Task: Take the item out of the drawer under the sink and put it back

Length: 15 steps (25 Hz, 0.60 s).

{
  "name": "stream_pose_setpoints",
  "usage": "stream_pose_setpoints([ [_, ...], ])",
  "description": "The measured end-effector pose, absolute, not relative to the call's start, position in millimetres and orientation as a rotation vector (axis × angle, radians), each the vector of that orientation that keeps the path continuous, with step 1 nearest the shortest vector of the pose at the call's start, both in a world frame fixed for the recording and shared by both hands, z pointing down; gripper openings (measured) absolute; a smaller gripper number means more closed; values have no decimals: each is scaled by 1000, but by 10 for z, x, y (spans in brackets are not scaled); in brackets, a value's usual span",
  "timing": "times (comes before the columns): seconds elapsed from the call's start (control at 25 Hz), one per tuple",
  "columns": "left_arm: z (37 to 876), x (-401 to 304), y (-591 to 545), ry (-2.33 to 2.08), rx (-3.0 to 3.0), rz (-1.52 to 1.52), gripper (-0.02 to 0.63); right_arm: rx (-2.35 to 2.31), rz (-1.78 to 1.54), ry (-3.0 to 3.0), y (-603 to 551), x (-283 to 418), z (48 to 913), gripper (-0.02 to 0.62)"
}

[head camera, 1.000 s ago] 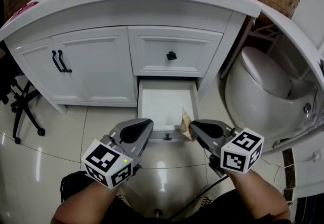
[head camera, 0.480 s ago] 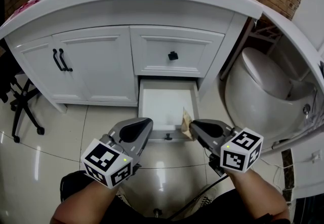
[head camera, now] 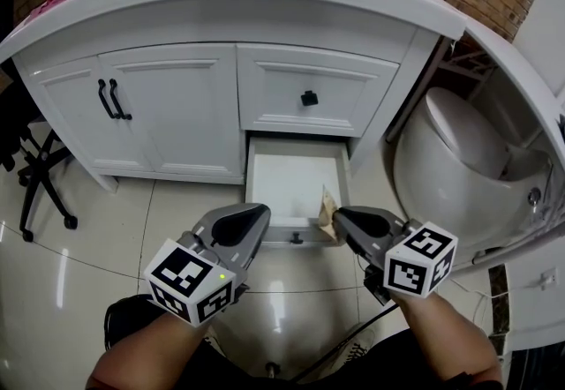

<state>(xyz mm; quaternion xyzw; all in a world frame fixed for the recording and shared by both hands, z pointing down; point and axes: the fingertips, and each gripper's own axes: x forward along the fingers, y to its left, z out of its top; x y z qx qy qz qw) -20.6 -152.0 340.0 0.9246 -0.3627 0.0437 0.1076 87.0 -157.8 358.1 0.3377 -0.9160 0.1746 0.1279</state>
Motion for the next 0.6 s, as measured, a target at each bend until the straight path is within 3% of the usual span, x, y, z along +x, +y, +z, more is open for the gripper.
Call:
stream_pose_setpoints([
  [0.6,3365,-273,-1593,-1100,2714,100,6,966,216,-2422,-2413,656,3711,11],
])
